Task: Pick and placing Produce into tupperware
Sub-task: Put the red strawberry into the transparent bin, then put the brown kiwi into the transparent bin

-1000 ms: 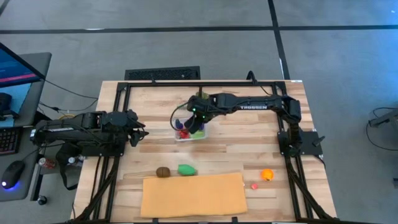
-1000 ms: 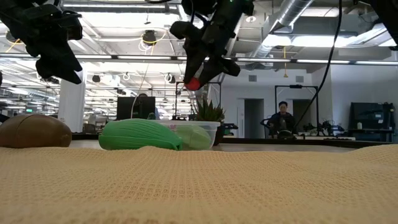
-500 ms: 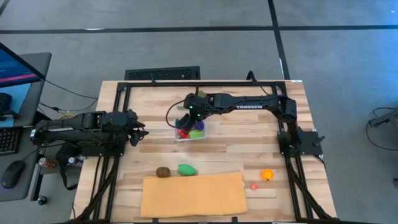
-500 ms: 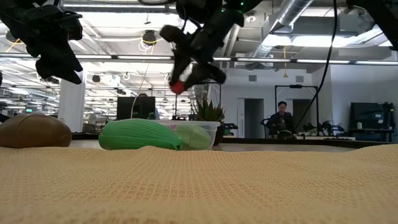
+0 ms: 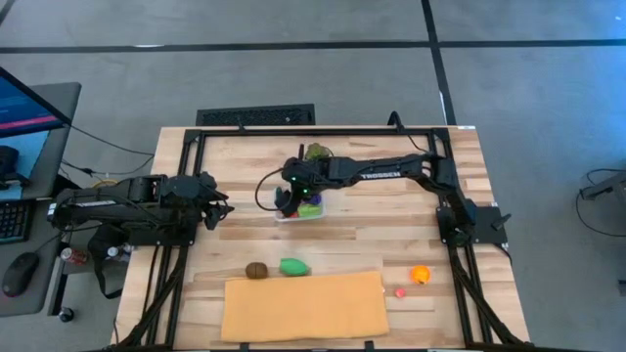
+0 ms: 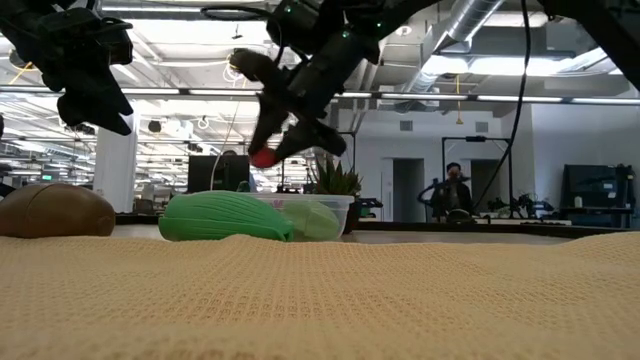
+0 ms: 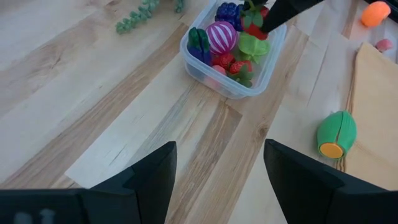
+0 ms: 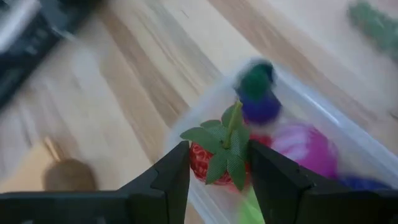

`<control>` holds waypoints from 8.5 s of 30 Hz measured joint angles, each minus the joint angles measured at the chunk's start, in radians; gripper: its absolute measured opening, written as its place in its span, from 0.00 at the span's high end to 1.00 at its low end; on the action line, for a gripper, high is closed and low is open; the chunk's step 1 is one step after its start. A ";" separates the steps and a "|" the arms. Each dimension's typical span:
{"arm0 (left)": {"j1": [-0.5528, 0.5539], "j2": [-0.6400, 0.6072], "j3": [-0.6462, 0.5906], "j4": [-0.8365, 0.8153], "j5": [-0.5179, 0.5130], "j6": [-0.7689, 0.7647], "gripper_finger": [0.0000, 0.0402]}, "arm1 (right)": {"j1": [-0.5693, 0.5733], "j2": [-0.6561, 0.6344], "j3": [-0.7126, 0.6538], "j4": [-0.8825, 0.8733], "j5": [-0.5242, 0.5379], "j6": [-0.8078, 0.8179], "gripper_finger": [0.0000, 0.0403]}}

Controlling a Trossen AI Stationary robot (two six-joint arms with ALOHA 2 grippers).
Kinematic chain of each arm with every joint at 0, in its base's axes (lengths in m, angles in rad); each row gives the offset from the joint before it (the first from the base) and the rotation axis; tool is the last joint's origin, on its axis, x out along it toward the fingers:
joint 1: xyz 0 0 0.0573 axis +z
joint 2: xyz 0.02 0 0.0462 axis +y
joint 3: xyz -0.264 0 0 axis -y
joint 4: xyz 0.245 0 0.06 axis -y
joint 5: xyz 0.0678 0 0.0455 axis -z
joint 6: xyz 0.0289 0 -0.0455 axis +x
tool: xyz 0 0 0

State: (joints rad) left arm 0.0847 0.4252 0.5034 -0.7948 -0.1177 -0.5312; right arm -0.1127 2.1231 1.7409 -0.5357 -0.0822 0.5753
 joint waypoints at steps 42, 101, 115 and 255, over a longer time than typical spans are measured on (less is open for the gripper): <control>0.000 0.000 0.000 0.001 -0.001 -0.043 0.42 | 0.015 -0.012 0.005 -0.054 -0.025 -0.005 0.42; -0.060 0.418 0.000 0.617 0.412 0.002 0.42 | 0.852 -0.655 -0.424 -0.887 0.664 0.922 0.56; -0.146 0.460 0.000 0.816 0.396 -0.077 0.42 | 0.871 -0.831 -0.831 -0.147 0.793 0.816 0.58; -0.535 1.178 0.390 0.172 0.079 -0.068 0.42 | 0.267 -1.117 -0.951 0.404 0.258 -0.166 0.49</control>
State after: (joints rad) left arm -0.4503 1.6035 0.8932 -0.6224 -0.0391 -0.5990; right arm 0.1547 1.0058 0.7898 -0.1314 0.1757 0.4089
